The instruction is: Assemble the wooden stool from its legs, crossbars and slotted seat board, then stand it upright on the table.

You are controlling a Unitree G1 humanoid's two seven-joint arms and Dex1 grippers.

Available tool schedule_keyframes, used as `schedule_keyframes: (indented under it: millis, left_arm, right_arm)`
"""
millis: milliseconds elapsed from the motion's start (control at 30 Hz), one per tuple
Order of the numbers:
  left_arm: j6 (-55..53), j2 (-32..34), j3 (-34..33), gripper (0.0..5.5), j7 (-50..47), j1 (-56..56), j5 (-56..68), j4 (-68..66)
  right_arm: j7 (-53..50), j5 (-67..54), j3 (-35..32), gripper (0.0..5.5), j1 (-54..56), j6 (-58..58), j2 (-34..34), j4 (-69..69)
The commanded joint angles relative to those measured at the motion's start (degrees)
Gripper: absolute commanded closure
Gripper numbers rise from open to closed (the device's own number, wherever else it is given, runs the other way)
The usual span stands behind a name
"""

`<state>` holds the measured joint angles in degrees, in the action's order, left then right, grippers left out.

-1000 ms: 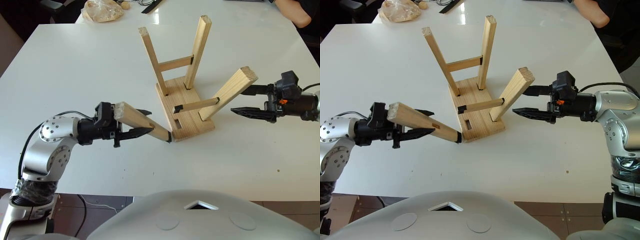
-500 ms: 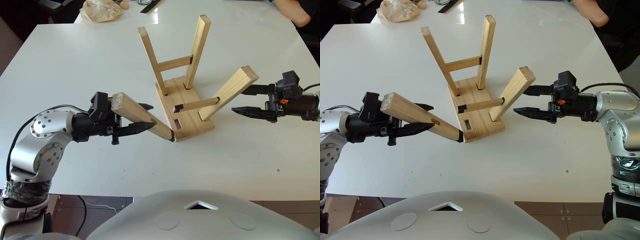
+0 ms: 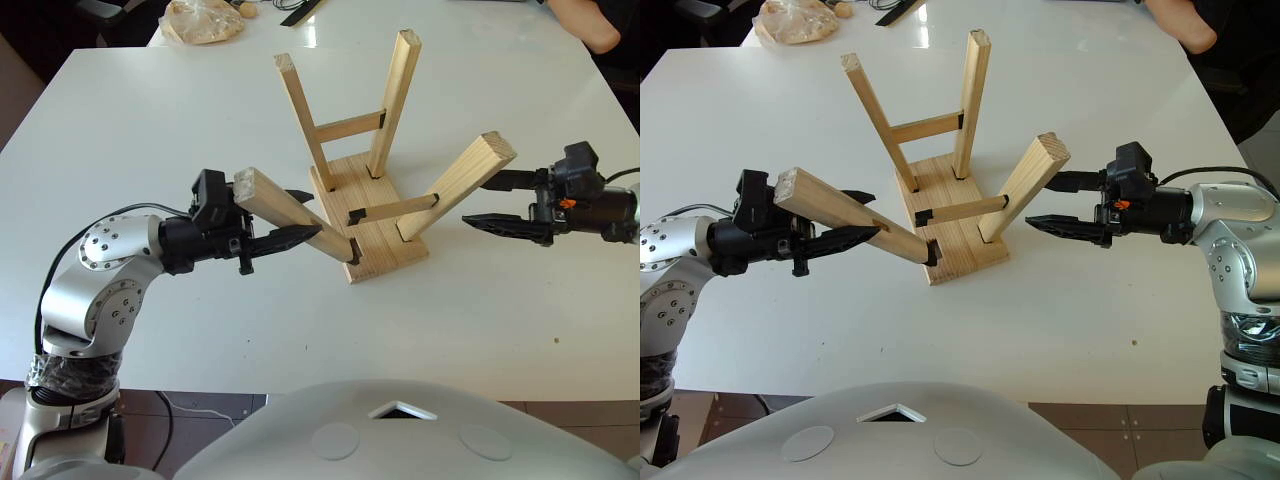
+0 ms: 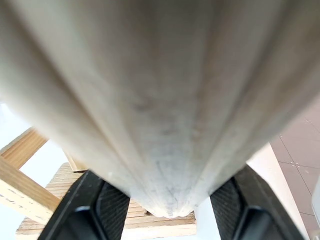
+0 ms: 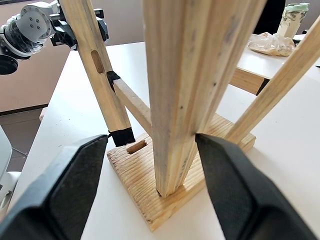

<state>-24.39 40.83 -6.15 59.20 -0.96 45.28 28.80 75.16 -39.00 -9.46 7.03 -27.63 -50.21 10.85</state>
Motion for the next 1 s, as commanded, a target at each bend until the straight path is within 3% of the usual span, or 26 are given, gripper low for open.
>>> schedule_keyframes:
  millis: [33, 533, 1000]
  left_arm:
    - [-0.4, 0.3, 1.1, 3.46, -0.1, 0.5, -1.4, 0.2]
    - [0.2, -0.9, 3.8, 3.46, -4.6, 2.6, -7.6, -1.9]
    - [-4.1, 3.9, 8.3, 3.46, -4.2, 0.9, -7.6, 6.4]
  right_arm:
    - [-0.5, -0.3, -0.7, 2.28, -0.6, -0.4, 0.0, 0.7]
    - [-1.6, -0.3, -0.7, 2.28, -1.9, 0.0, 0.3, 1.3]
    - [-3.3, 0.1, -0.8, 2.28, -3.4, 0.8, 0.9, 2.1]
